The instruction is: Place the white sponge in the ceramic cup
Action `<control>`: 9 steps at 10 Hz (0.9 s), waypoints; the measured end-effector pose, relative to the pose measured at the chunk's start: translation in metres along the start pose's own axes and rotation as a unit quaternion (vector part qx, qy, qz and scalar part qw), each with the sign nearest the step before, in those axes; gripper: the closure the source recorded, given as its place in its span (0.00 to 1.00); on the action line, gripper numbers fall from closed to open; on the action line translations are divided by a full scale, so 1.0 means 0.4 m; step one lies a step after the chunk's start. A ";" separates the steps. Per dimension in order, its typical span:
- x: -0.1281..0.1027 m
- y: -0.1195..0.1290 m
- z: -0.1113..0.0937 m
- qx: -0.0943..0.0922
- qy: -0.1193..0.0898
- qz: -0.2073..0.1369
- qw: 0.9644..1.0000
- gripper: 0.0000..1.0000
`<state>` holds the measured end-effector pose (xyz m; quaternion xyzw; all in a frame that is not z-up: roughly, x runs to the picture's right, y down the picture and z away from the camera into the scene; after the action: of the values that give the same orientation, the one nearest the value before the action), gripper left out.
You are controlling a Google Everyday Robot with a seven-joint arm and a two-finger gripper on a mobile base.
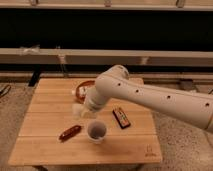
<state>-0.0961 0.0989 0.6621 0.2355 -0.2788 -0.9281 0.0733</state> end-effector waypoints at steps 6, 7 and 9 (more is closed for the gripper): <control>-0.053 -0.092 0.006 0.002 0.093 0.042 0.995 1.00; -0.066 -0.113 0.004 0.004 0.103 0.048 0.994 1.00; -0.061 -0.131 0.004 0.008 0.114 0.048 0.992 1.00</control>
<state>-0.0756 0.1500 0.6439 0.3265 -0.2872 -0.8884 0.1472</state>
